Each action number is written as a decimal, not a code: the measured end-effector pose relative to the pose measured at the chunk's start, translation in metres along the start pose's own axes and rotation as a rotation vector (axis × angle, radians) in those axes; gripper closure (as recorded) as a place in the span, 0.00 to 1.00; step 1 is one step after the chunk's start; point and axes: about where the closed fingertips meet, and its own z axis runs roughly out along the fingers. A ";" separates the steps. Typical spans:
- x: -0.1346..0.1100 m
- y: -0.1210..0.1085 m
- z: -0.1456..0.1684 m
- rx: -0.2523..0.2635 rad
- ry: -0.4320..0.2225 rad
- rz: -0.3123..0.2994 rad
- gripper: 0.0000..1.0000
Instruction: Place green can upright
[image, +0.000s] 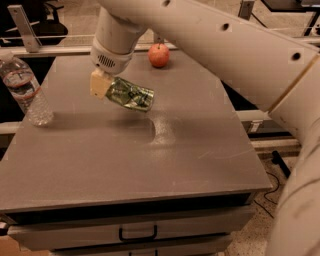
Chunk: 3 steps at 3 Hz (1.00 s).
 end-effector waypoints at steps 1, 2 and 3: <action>-0.002 -0.009 -0.024 -0.079 -0.179 -0.005 1.00; 0.008 -0.015 -0.039 -0.182 -0.392 0.041 1.00; 0.012 -0.015 -0.051 -0.272 -0.591 0.096 1.00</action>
Offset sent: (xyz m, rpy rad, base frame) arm -0.0047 -0.0524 0.0707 0.7696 0.2317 0.1754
